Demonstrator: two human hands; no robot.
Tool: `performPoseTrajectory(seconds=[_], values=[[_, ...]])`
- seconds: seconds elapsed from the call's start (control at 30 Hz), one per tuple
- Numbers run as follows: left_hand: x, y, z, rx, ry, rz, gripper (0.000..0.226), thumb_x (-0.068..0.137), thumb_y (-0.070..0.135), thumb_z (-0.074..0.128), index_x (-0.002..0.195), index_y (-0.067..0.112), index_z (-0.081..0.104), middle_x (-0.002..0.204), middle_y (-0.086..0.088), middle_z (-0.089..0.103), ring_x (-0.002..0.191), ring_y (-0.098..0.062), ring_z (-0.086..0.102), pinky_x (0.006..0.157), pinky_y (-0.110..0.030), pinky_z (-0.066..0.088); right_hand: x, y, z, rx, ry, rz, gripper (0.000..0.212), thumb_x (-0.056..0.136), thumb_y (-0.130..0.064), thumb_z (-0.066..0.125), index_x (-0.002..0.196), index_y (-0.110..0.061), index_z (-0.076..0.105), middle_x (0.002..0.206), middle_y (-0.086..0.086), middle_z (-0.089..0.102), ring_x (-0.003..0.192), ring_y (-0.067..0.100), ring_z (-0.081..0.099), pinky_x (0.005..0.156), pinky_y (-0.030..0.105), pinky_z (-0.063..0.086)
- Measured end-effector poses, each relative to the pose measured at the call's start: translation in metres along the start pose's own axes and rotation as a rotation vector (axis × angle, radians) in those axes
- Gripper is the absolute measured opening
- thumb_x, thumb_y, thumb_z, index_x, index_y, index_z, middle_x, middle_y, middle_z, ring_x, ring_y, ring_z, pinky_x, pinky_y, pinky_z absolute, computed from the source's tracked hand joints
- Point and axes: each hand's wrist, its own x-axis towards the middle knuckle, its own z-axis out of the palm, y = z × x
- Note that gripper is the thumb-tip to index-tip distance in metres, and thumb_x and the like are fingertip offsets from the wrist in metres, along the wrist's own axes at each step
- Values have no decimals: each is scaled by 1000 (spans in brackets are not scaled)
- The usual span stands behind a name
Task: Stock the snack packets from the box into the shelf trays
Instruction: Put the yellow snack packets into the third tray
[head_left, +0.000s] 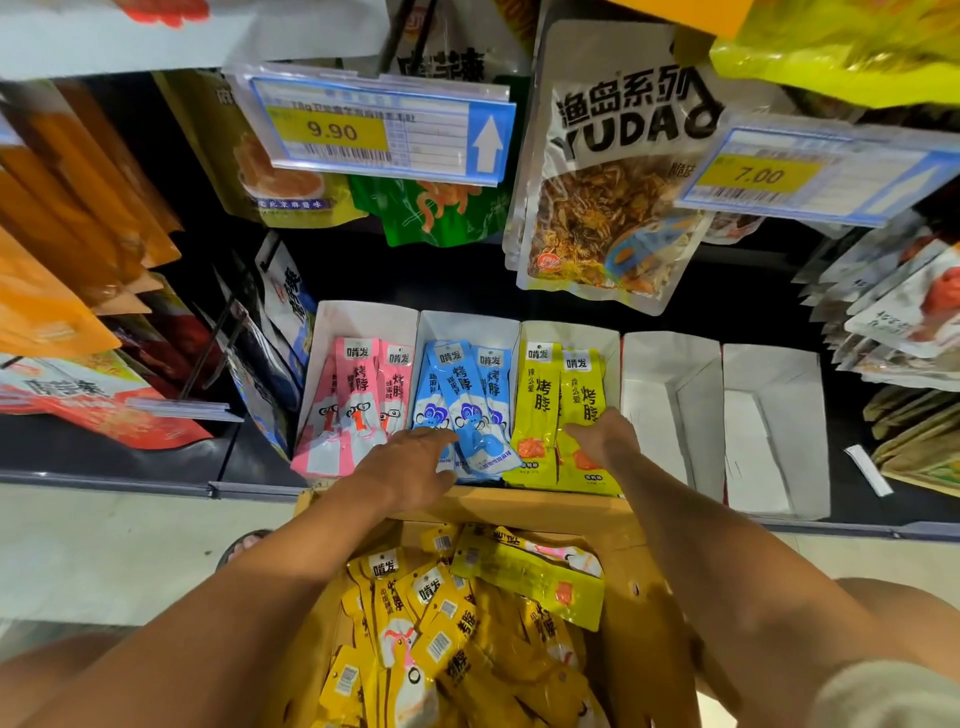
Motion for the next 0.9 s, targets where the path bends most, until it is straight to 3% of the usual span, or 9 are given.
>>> performPoseTrajectory(seconds=[0.23,0.37,0.47,0.6,0.73,0.83,0.9], values=[[-1,-1,2,5,-7,5,65,105,40,52,162,29,24,169,-2,24,154,-28,22,122,-45,31,6,1,3,22,-35,47,76,87,-41,76,139,-4,35,129,14,58,116,36,59,84,39,50],[0,-2,1,22,-5,7,64,105,39,52,162,28,24,168,-3,25,154,-28,22,122,-45,31,9,6,3,-74,49,72,83,81,-50,76,139,-8,34,132,16,55,119,37,55,95,47,51],[0,-1,1,23,3,3,62,106,38,51,161,28,24,168,-3,26,154,-28,23,121,-46,32,6,9,4,-184,130,75,78,86,-55,67,143,-11,35,134,15,52,122,37,51,97,48,45],[2,-1,2,15,8,4,59,107,36,48,161,29,25,168,-3,26,153,-28,24,121,-47,32,2,4,12,15,95,72,50,102,-36,48,144,-10,39,135,18,53,118,39,57,91,41,48],[4,-2,4,0,15,-1,57,107,29,46,160,30,26,168,-2,26,154,-28,23,122,-47,30,3,0,14,68,72,110,38,96,-15,54,133,-6,49,126,16,61,109,37,61,79,36,52],[4,-2,5,1,19,9,56,108,29,45,160,29,27,168,-2,26,154,-28,23,122,-46,31,1,-1,9,52,3,153,34,95,-17,58,125,-4,51,112,13,63,95,32,61,63,30,47],[3,-3,5,1,20,10,56,108,29,46,160,29,27,168,-2,26,154,-27,23,122,-45,31,6,5,7,3,17,174,40,88,-31,66,119,-8,56,110,12,64,95,32,62,71,32,52]])
